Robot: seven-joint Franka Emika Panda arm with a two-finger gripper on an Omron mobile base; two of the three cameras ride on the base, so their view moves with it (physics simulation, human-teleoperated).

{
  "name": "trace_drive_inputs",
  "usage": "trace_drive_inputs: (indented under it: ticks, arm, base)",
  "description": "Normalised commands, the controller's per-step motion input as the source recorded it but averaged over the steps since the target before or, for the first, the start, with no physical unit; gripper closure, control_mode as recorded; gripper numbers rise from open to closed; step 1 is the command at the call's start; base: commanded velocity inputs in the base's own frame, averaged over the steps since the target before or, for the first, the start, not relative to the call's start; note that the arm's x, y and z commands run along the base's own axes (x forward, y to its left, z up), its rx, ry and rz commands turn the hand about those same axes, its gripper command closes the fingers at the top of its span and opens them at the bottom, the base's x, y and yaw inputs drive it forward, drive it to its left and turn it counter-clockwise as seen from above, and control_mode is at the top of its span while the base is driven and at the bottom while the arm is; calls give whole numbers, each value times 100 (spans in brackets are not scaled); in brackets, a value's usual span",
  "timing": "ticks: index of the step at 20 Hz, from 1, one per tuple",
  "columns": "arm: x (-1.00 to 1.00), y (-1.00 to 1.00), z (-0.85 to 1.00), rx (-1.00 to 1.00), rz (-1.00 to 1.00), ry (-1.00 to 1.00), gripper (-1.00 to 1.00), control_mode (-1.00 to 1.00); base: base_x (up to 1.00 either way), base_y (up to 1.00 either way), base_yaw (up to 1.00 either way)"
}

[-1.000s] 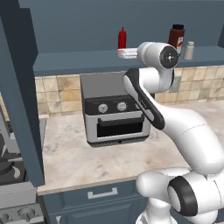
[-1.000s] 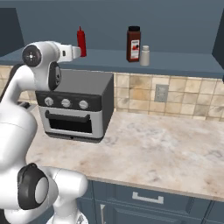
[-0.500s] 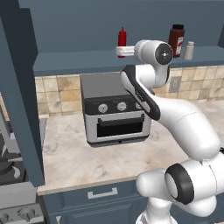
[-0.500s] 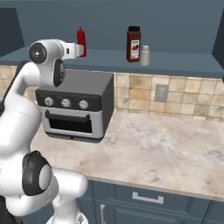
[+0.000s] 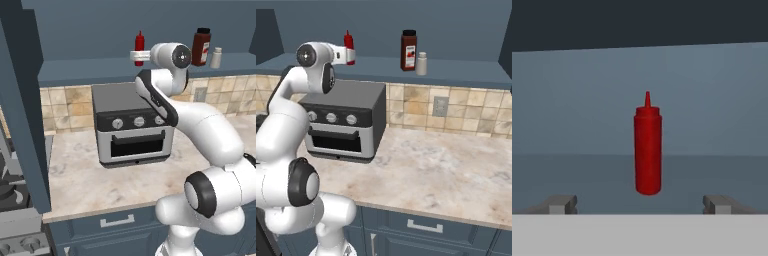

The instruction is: Collect the paprika, ketchup, and shaker from the cabinet and place them next to the stove.

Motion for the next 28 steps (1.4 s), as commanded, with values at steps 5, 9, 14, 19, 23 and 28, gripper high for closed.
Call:
trace_drive_inputs:
  ticks: [5, 9, 14, 19, 23, 28]
  arm:
    - [31, -11, 26, 2, 0, 11, -100, -100]
    - [31, 0, 24, 0, 0, 15, -100, -100]
    - [20, 0, 4, 0, 0, 10, -100, -100]
    - [6, 0, -2, 0, 0, 0, -100, -100]
    - [32, 0, 0, 0, 0, 0, -100, -100]
    - [36, 0, -4, 0, 0, 0, -100, -100]
  base:
    - [0, 0, 0]
    - [0, 0, 0]
    - [0, 0, 0]
    - [0, 0, 0]
    - [0, 0, 0]
    - [0, 0, 0]
